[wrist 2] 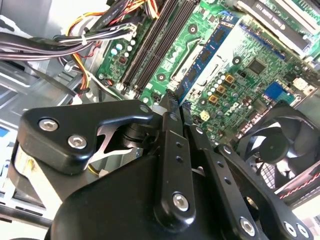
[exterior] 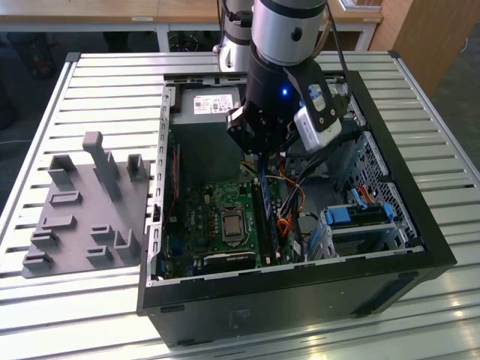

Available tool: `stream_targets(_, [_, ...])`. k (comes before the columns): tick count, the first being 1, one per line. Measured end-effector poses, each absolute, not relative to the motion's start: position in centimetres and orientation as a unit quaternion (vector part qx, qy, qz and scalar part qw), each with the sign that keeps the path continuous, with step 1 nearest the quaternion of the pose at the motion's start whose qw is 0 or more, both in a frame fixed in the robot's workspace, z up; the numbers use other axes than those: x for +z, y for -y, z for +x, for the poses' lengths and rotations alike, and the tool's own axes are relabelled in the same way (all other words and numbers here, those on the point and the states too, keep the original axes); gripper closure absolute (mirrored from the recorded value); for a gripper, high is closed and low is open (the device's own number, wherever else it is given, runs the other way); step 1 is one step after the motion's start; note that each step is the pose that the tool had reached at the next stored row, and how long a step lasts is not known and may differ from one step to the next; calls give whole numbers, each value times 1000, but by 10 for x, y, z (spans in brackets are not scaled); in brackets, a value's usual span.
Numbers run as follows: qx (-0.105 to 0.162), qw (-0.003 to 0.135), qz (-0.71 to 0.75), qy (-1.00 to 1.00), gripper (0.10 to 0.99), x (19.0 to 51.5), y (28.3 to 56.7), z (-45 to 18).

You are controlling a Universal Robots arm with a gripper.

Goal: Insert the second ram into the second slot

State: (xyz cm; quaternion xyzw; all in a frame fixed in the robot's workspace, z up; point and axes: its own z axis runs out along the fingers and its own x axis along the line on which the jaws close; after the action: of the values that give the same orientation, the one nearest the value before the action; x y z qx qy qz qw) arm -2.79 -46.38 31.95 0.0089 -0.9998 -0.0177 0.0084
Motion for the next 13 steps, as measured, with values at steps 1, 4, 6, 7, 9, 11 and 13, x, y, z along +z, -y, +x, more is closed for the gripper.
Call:
stream_targets(1, [-18,8,9,1000,949,319,465,-28])
stream_targets(4, [-18,8,9,1000,949,318,466,-28])
stream_targets(6, [-18,8,9,1000,949,318,467,-28])
stream_targets(7, [-18,8,9,1000,949,318,467,-28])
stream_targets(9, [-18,8,9,1000,949,317,467,-28])
stream_targets(11, [-18,8,9,1000,949,316,467,-28])
stream_targets(13, [-18,8,9,1000,949,316,467,-28])
